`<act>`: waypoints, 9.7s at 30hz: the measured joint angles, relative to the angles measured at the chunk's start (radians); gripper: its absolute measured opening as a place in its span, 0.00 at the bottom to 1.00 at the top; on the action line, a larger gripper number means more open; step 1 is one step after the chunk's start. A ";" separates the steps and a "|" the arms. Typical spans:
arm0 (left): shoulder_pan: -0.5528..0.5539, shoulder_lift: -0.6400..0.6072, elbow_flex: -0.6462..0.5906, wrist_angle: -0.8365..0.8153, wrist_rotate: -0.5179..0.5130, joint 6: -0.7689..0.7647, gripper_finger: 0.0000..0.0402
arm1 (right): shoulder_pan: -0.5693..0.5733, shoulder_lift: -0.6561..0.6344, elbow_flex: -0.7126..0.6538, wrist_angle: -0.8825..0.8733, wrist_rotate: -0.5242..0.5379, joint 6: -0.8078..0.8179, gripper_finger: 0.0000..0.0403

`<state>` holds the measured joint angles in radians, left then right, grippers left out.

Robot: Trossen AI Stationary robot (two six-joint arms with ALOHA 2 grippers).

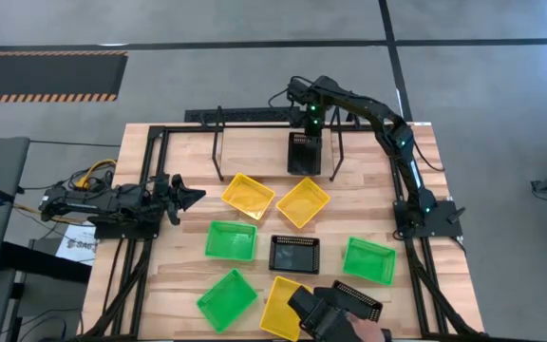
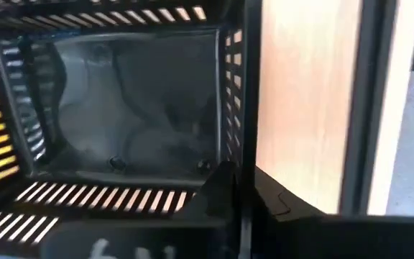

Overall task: Stack baskets on shelf by color
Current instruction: Put the top black bin on the shelf, then put the left yellow bin on the shelf, then stack the top yellow bin on the top of the other yellow bin on the shelf

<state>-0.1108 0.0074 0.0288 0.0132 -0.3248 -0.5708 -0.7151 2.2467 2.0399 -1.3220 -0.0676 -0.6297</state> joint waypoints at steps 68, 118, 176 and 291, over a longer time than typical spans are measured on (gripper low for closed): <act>0.000 0.452 0.326 -0.352 0.138 0.120 0.00 | 1.117 -0.275 0.291 -0.250 0.484 1.719 0.33; 0.153 1.662 1.047 -0.846 0.180 0.722 0.01 | 1.217 -0.299 0.301 -0.249 0.510 1.642 0.32; 0.388 1.749 1.612 -1.128 0.070 0.315 0.00 | 1.348 -0.552 0.314 -0.249 0.591 1.542 0.18; -0.126 1.310 1.524 -1.565 -0.319 -0.397 0.26 | 1.285 -0.845 -0.618 -0.094 0.407 2.173 0.18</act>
<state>-0.2363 1.3170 1.5533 -1.5516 -0.6435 -0.9675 0.5697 1.4016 1.4221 -1.4164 0.3397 1.5434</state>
